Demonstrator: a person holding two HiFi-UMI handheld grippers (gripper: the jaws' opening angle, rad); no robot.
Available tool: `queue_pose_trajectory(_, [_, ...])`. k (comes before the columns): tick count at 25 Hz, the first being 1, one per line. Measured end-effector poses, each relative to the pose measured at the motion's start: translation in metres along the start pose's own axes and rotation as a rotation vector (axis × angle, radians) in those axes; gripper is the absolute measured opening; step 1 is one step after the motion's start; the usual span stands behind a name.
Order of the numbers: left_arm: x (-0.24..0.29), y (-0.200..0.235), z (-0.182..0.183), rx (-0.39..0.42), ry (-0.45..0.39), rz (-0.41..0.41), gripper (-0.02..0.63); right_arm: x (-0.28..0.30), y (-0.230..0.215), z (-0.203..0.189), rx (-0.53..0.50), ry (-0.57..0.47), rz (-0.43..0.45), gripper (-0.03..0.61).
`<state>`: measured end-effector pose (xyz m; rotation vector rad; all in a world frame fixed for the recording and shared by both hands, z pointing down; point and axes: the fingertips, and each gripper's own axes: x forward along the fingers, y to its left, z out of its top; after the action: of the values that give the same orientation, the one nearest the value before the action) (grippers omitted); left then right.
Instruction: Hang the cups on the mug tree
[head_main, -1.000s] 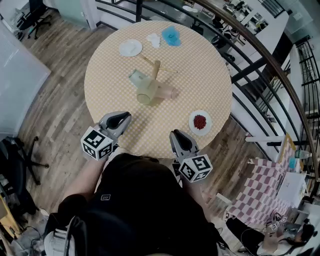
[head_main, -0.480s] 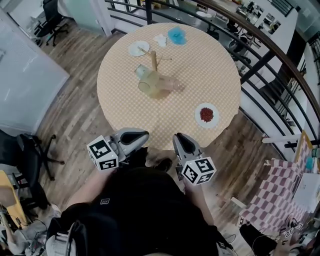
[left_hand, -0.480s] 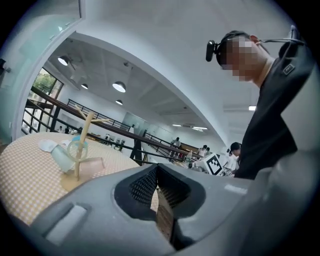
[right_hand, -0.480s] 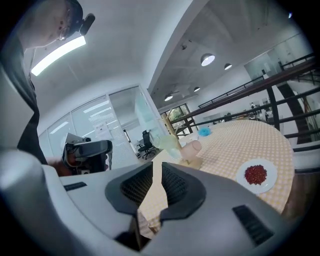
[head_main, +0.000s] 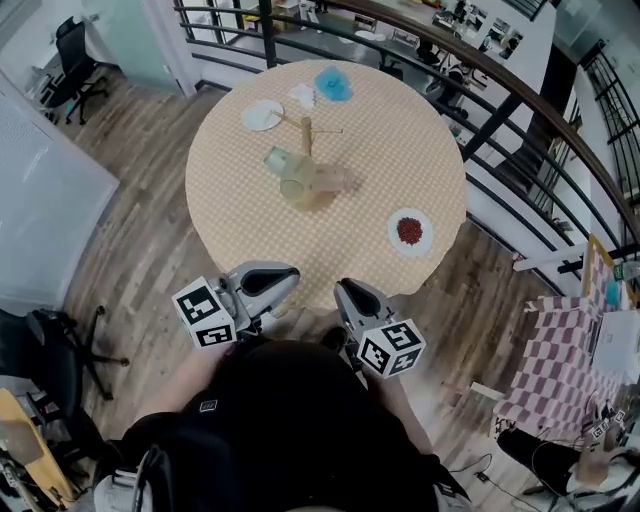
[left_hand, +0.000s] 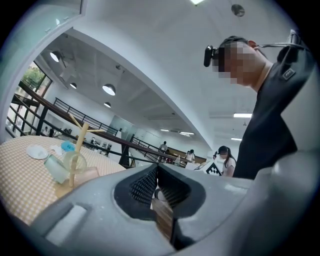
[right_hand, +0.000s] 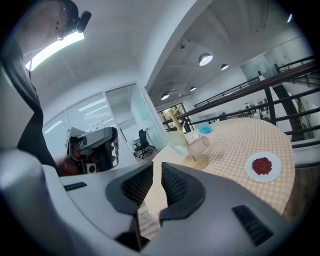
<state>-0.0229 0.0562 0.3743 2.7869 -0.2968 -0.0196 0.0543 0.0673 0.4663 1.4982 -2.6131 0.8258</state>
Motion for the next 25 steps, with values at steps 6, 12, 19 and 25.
queue_pose_trajectory(6, [-0.076, 0.045, 0.001, 0.089, 0.043, 0.086, 0.009, 0.065, 0.059, 0.012, 0.062, -0.108, -0.065, 0.047])
queue_pose_trajectory(12, [-0.147, 0.081, 0.018, 0.096, 0.053, 0.069, 0.009, 0.118, 0.134, 0.033, 0.084, -0.18, -0.022, 0.026])
queue_pose_trajectory(19, [-0.172, 0.09, 0.032, 0.087, 0.016, 0.075, 0.009, 0.124, 0.182, 0.053, -0.034, -0.208, 0.027, 0.021])
queue_pose_trajectory(25, [-0.156, 0.074, 0.034, 0.115, 0.014, 0.077, 0.008, 0.097, 0.178, 0.052, -0.133, -0.191, -0.004, 0.014])
